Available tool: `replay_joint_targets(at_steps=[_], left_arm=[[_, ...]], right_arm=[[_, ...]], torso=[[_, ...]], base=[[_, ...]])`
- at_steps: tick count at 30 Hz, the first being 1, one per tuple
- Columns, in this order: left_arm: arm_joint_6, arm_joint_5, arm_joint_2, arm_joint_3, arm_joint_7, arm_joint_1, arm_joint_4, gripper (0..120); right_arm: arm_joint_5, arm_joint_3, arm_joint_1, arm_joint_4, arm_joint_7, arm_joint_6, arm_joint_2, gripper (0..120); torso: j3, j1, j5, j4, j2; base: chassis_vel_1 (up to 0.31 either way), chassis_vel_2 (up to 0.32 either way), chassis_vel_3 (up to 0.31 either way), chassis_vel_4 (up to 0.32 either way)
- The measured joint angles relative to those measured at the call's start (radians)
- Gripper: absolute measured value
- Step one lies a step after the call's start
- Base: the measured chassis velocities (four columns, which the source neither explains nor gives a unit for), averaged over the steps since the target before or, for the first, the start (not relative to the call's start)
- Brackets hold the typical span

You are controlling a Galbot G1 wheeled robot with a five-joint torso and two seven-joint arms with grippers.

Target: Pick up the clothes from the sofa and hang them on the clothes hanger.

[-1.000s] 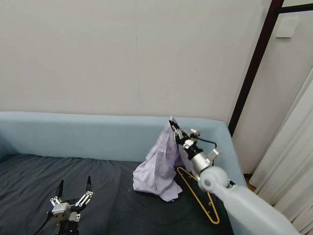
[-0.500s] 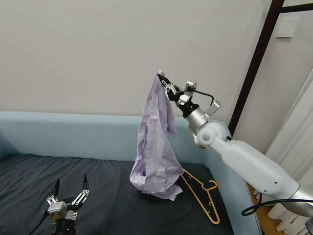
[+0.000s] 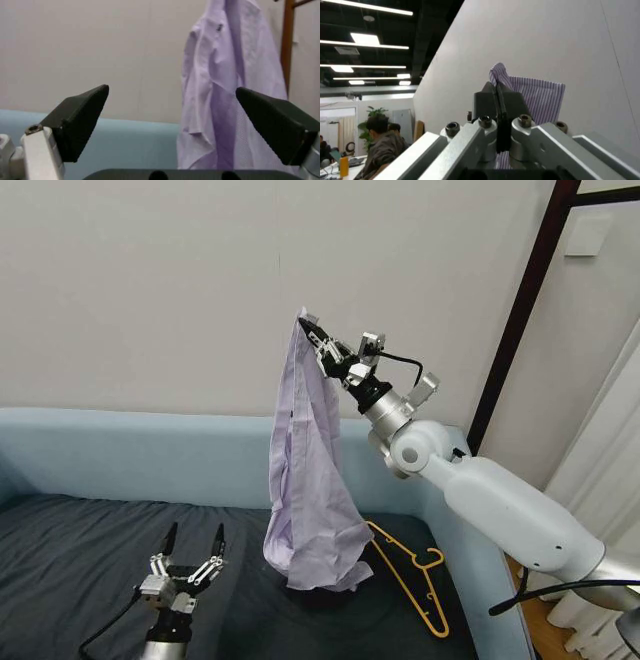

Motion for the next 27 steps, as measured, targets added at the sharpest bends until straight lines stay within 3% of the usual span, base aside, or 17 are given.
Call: replay_joint_targets(at_steps=[12,20,27], left_arm=[[0.013,0.080,-0.012,0.071,-0.067,-0.136,0.165,100],[0.011,0.105,-0.045,0.112,-0.059,-0.184,0.225,98],[0.000,0.135,-0.088,0.118,-0.122,-0.214,0.268,91]], right_arm=[[-0.005,0.002,-0.011,-0.006,-0.006,0.002,0.015,0],[-0.011,-0.003,-0.021,-0.008,-0.007,0.005,0.025,0],[-0.013,-0.007,-0.027,-0.008,-0.008,0.006,0.039,0]], torso=[[0.000,0.000,0.0000,0.0003,0.000],[0.000,0.000,0.0000,0.0000,0.000],[0.000,0.000,0.0000,0.0001,0.000]], base=[[0.000,0.000,0.000,0.000],[0.000,0.000,0.000,0.000],[0.000,0.000,0.000,0.000]])
